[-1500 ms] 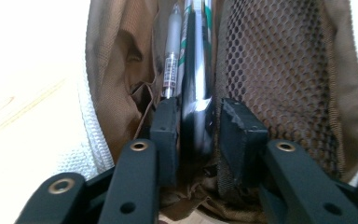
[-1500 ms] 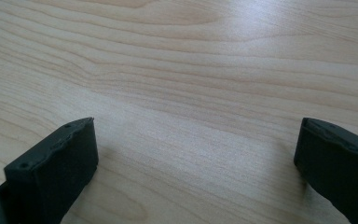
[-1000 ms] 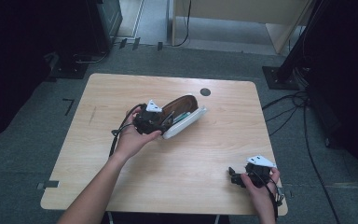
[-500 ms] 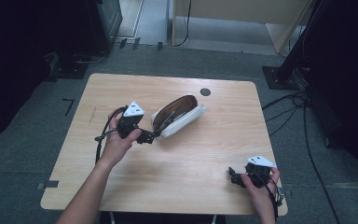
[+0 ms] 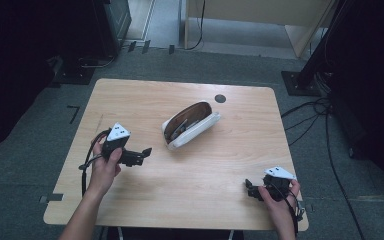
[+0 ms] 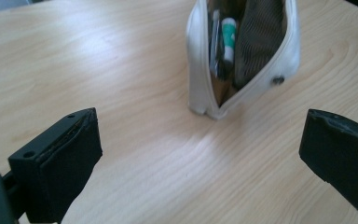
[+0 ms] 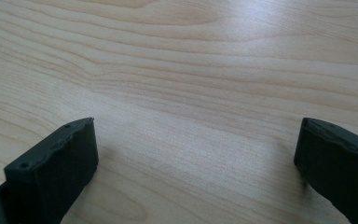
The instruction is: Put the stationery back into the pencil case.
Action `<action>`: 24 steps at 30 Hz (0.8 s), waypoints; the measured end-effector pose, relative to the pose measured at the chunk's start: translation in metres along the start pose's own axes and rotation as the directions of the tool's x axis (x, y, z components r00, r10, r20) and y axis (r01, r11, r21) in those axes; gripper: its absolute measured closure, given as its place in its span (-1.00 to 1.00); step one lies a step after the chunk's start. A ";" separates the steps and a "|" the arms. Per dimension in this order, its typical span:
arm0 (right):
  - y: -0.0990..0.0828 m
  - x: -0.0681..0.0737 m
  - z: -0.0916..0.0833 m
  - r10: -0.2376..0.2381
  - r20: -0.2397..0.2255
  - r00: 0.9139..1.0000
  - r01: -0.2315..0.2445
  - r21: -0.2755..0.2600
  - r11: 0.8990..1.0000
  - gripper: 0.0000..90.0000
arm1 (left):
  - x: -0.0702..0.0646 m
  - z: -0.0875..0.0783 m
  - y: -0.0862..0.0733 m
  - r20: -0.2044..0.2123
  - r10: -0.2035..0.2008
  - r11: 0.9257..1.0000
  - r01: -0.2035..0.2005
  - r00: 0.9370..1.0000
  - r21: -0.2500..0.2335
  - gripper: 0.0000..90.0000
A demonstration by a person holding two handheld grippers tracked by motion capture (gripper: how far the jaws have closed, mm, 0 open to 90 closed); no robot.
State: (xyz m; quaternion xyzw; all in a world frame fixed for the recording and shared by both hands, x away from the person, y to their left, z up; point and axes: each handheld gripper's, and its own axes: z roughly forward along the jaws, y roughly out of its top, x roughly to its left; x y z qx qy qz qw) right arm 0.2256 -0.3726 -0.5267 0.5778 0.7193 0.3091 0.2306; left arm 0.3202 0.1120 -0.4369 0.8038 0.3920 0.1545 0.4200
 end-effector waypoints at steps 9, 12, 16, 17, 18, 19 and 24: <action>0.000 0.000 0.000 0.000 0.000 1.000 0.000 0.002 1.000 -1.00 | 0.007 -0.016 -0.040 -0.097 -0.024 1.000 0.026 0.995 0.014 -1.00; 0.000 0.000 0.000 0.000 0.000 1.000 0.000 0.002 1.000 -1.00 | 0.010 -0.019 -0.052 -0.107 -0.045 0.999 0.048 0.993 0.022 -1.00; 0.000 0.000 0.000 0.000 0.000 1.000 0.000 0.002 1.000 -1.00 | 0.012 -0.022 -0.071 -0.147 -0.077 0.996 0.082 0.986 0.033 -1.00; 0.000 0.000 0.000 0.000 0.000 1.000 0.000 0.002 1.000 -1.00 | 0.013 -0.022 -0.076 -0.159 -0.086 0.995 0.093 0.984 0.034 -1.00; 0.000 0.000 0.000 0.000 0.000 1.000 0.000 0.002 1.000 -1.00 | 0.013 -0.023 -0.081 -0.167 -0.095 0.994 0.103 0.981 0.038 -1.00; 0.000 0.000 0.000 0.000 0.000 1.000 0.000 0.002 1.000 -1.00 | 0.014 -0.023 -0.086 -0.176 -0.103 0.993 0.112 0.979 0.045 -1.00; 0.000 0.000 0.000 0.001 0.000 1.000 -0.001 0.002 1.000 -1.00 | 0.015 -0.029 -0.108 -0.258 -0.101 0.986 0.130 0.961 0.100 -1.00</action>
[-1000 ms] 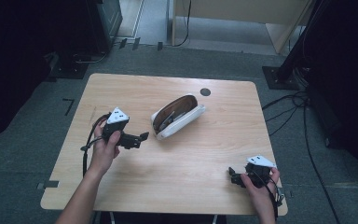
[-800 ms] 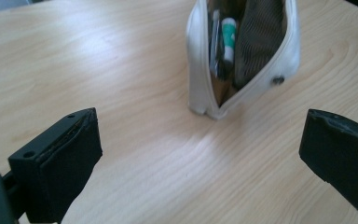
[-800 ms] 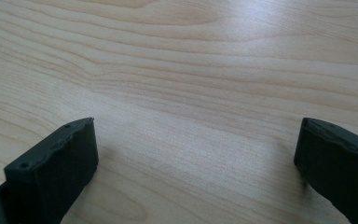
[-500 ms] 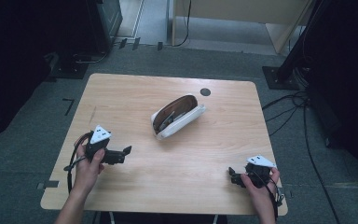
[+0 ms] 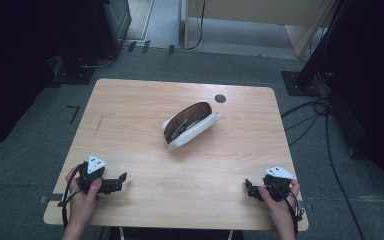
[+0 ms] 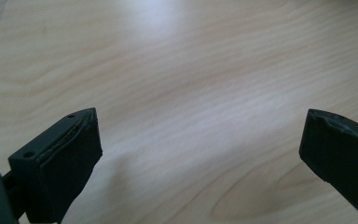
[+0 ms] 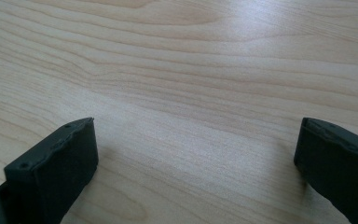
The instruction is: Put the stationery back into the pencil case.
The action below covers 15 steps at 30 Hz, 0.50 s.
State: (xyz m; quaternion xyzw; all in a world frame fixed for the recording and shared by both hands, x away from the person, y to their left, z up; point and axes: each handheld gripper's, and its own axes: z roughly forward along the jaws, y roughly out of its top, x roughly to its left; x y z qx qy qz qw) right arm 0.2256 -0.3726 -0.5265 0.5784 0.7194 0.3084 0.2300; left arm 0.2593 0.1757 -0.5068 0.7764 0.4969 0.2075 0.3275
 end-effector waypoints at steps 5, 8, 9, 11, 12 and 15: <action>0.000 0.000 0.000 0.000 0.000 1.000 0.000 0.000 1.000 -1.00 | 0.007 -0.004 -0.019 -0.044 -0.018 0.999 0.020 0.999 0.045 -1.00; 0.000 0.000 0.000 -0.001 -0.001 1.000 0.001 0.000 1.000 -1.00 | 0.010 -0.007 -0.023 -0.059 -0.034 0.998 0.037 0.998 0.046 -1.00; 0.000 0.000 0.000 -0.002 -0.002 1.000 0.002 0.000 1.000 -1.00 | 0.011 -0.007 -0.024 -0.063 -0.040 0.998 0.043 0.997 0.043 -1.00; 0.000 0.000 0.000 -0.002 -0.002 1.000 0.002 0.000 1.000 -1.00 | 0.011 -0.007 -0.024 -0.066 -0.041 0.998 0.044 0.997 0.044 -1.00; 0.000 0.000 0.000 -0.002 -0.002 1.000 0.002 0.000 1.000 -1.00 | 0.011 -0.007 -0.024 -0.066 -0.043 0.998 0.046 0.997 0.045 -1.00; 0.000 0.000 0.000 0.008 0.008 1.000 -0.008 0.000 1.000 -1.00 | 0.011 -0.007 -0.024 -0.071 -0.048 0.998 0.051 0.996 0.044 -1.00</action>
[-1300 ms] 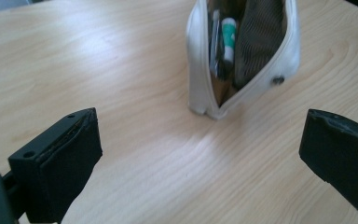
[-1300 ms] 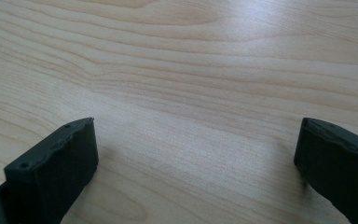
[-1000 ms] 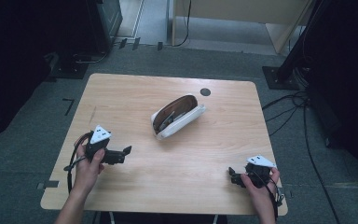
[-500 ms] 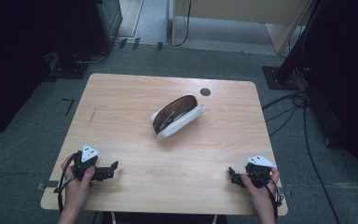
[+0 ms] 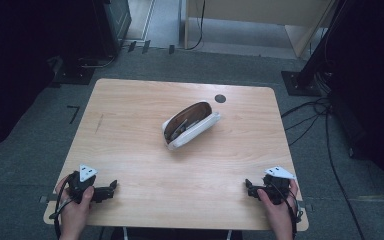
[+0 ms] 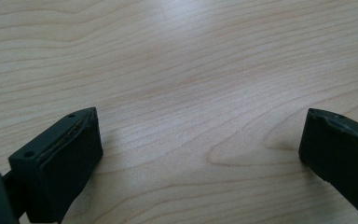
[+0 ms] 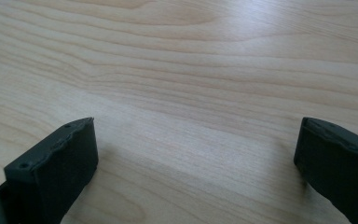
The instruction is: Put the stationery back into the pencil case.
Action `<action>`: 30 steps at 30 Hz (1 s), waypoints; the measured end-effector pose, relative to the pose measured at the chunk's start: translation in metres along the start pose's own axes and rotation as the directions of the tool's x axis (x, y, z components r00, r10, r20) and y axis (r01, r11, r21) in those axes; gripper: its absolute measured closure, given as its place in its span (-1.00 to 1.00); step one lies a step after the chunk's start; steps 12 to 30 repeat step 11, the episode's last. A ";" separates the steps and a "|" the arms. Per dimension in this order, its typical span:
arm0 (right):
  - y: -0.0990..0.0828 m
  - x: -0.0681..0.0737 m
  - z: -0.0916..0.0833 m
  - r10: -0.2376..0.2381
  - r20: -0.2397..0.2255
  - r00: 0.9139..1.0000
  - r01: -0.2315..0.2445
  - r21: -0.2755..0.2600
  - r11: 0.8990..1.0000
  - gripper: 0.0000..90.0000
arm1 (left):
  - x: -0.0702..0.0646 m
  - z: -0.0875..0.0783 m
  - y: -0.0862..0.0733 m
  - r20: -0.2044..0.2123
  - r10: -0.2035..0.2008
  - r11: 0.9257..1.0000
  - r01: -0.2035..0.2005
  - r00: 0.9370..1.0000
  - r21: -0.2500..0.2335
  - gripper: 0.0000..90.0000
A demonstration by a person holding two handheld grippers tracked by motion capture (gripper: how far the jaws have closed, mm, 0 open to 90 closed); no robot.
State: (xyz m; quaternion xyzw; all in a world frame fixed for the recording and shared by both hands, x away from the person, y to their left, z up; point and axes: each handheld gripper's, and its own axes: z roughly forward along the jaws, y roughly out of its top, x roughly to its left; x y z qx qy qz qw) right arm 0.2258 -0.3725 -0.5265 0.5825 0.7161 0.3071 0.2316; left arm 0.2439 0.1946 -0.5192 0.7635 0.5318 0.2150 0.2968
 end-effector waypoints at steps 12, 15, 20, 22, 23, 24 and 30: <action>-0.001 0.003 -0.001 0.039 0.036 0.999 -0.039 -0.002 0.999 -1.00 | -0.001 -0.002 -0.002 -0.013 -0.013 1.000 0.013 1.000 0.000 -1.00; -0.001 0.003 -0.001 0.039 0.036 0.999 -0.039 -0.002 0.999 -1.00 | -0.001 -0.002 -0.002 -0.013 -0.013 1.000 0.013 1.000 0.000 -1.00; -0.001 0.003 -0.001 0.039 0.036 0.999 -0.039 -0.002 0.999 -1.00 | -0.001 -0.002 -0.002 -0.013 -0.013 1.000 0.013 1.000 0.000 -1.00; -0.001 0.003 -0.001 0.039 0.036 0.999 -0.039 -0.002 0.999 -1.00 | -0.001 -0.002 -0.002 -0.013 -0.013 1.000 0.013 1.000 0.000 -1.00; -0.001 0.003 -0.001 0.039 0.036 0.999 -0.039 -0.002 0.999 -1.00 | -0.001 -0.002 -0.002 -0.013 -0.013 1.000 0.013 1.000 0.000 -1.00; -0.001 0.003 -0.001 0.039 0.036 0.999 -0.039 -0.002 0.999 -1.00 | -0.001 -0.002 -0.002 -0.013 -0.013 1.000 0.013 1.000 0.000 -1.00; -0.001 0.003 -0.001 0.039 0.036 0.999 -0.039 -0.002 0.999 -1.00 | -0.001 -0.002 -0.002 -0.013 -0.013 1.000 0.013 1.000 0.000 -1.00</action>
